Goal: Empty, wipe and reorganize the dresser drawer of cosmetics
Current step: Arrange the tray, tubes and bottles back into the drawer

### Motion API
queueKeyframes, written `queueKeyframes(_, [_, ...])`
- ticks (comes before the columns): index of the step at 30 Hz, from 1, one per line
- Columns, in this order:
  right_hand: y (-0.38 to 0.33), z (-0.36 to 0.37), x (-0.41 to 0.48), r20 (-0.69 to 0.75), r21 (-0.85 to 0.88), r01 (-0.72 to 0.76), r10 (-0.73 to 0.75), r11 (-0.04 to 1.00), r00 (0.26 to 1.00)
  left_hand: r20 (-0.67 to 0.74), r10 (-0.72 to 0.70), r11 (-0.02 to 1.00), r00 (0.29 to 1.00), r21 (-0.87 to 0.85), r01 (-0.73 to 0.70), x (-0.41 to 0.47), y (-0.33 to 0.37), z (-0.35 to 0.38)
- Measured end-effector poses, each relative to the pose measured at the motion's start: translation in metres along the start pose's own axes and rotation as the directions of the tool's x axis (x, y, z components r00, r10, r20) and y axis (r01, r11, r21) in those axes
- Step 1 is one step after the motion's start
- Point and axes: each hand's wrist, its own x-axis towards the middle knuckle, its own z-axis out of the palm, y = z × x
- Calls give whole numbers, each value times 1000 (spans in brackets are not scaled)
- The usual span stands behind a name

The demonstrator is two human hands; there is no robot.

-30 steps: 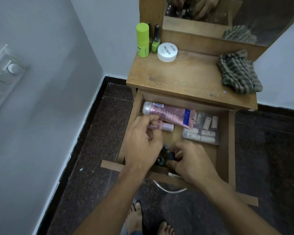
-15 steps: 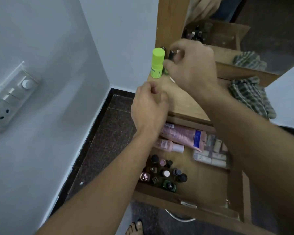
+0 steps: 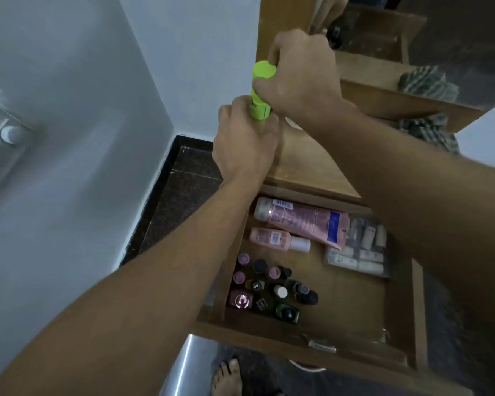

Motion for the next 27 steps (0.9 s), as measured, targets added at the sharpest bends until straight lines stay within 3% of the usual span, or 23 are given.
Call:
queueKeyframes(5, [-1, -6, -12, -35, -3, 28, -28, 1000, 999, -58, -4, 998, 998, -61, 0, -12, 6, 0])
queueKeyframes(10, [19, -37, -64, -79, 84, 45, -38, 995, 996, -87, 128, 989, 988, -68, -134, -48, 7, -11])
queueKeyframes(14, [45, -60, -134, -60, 170, -16, 26, 985, 998, 116, 244, 969, 963, -56, -239, -96, 1, -21])
queueKeyframes(17, [70, -58, -182, 28, 199, -67, 63, 978, 998, 314, 294, 956, 903, -97, -278, -127, -7, -21])
queueKeyframes(20, [92, -44, -214, 123, 176, -115, 94, 978, 988, 423, 270, 963, 865, -113, -245, -142, -18, -20])
queueKeyframes(27, [106, -7, -250, 262, 122, -155, 119, 980, 958, 346, 81, 978, 935, -210, -7, -153, -36, -24])
